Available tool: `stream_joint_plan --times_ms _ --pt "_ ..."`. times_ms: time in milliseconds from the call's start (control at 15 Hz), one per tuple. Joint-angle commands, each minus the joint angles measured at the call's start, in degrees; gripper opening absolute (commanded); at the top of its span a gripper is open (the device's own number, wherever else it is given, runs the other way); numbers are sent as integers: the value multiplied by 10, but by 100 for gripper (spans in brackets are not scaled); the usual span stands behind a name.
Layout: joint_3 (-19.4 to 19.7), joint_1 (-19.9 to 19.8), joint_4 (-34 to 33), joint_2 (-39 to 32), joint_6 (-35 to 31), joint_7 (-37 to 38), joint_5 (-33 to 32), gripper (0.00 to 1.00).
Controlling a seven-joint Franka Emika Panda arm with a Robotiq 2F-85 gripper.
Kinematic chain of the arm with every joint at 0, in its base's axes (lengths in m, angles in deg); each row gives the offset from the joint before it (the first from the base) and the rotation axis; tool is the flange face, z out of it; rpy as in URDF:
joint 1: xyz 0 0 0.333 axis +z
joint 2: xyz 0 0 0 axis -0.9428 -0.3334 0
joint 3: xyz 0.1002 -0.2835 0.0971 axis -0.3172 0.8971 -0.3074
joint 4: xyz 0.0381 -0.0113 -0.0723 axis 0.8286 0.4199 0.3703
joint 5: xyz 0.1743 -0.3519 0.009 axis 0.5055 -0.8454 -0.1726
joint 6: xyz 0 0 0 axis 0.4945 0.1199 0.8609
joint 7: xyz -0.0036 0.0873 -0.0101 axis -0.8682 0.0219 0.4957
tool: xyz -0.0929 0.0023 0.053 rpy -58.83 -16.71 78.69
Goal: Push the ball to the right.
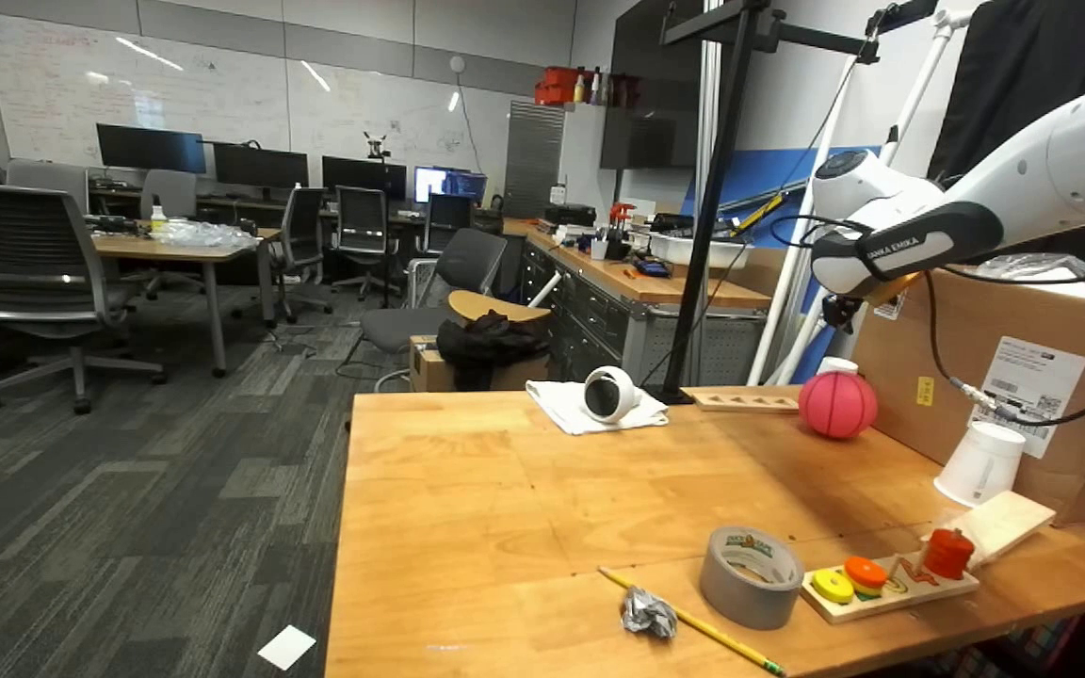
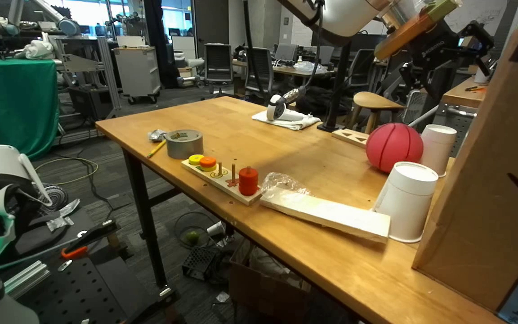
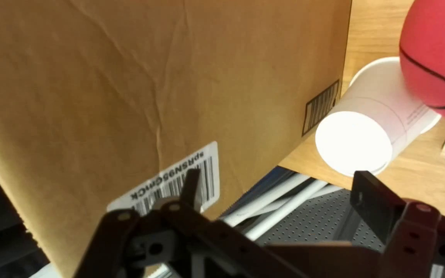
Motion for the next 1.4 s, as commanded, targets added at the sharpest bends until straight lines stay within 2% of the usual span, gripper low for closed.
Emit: stream_joint_plan --times_ms 0,400,533,733,1000,1333 --pt "-20 8 15 10 -36 -6 10 100" --pt "-97 15 54 19 -22 -80 114 100" --pt "-129 4 65 18 -17 -138 156 100" --pt "-158 -3 73 18 34 -210 209 100" --pt "-179 -9 85 20 92 -313 228 100" --pt "-194 -43 30 -11 167 -494 229 100"
